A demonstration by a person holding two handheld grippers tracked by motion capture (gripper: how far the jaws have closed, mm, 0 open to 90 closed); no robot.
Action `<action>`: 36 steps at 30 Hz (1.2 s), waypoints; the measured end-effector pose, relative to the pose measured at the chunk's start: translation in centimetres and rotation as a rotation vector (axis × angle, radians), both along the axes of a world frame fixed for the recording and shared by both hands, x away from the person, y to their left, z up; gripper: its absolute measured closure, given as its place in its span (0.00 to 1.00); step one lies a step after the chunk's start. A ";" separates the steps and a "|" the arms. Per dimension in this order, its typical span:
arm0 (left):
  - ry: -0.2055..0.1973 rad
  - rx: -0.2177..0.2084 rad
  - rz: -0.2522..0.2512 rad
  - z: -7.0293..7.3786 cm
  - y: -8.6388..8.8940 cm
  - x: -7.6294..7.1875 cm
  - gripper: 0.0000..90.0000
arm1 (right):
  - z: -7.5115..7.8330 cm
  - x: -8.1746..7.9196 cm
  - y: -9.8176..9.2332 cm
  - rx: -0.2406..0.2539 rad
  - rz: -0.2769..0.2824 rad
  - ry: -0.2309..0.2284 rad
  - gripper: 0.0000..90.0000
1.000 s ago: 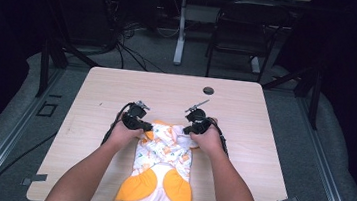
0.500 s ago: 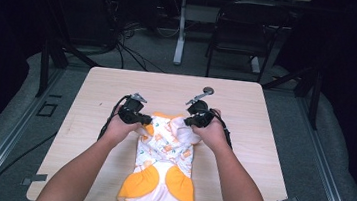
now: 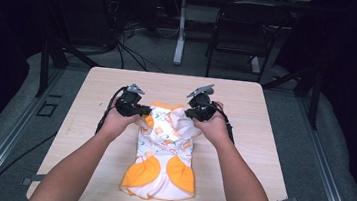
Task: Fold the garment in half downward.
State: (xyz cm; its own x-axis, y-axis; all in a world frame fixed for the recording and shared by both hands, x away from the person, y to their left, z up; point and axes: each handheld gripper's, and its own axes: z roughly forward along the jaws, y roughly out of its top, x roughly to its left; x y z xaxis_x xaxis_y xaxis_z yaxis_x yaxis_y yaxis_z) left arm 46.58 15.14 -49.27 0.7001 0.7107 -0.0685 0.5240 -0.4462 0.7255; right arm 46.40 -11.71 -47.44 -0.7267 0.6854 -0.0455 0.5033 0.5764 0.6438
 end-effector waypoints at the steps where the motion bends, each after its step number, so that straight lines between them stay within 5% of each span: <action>1: -0.006 0.004 0.003 0.1 0.0 0.0 0.94 | 0.1 0.0 0.0 0.001 0.001 -0.004 0.97; 20: -0.106 -0.027 0.001 3.7 0.1 0.1 0.94 | 3.8 -0.3 -0.6 0.026 -0.008 -0.108 0.97; 36: -0.114 -0.029 -0.034 3.5 0.7 -1.4 0.94 | 4.2 -2.1 -0.3 -0.008 0.056 -0.135 0.97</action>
State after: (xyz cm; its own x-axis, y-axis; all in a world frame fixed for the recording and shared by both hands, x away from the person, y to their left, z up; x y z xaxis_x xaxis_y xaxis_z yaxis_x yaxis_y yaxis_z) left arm 45.19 15.89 -45.75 0.7283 0.6852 -0.0072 0.4220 -0.4402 0.7925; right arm 44.31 -12.00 -43.21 -0.7511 0.6428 -0.1506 0.3794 0.6069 0.6983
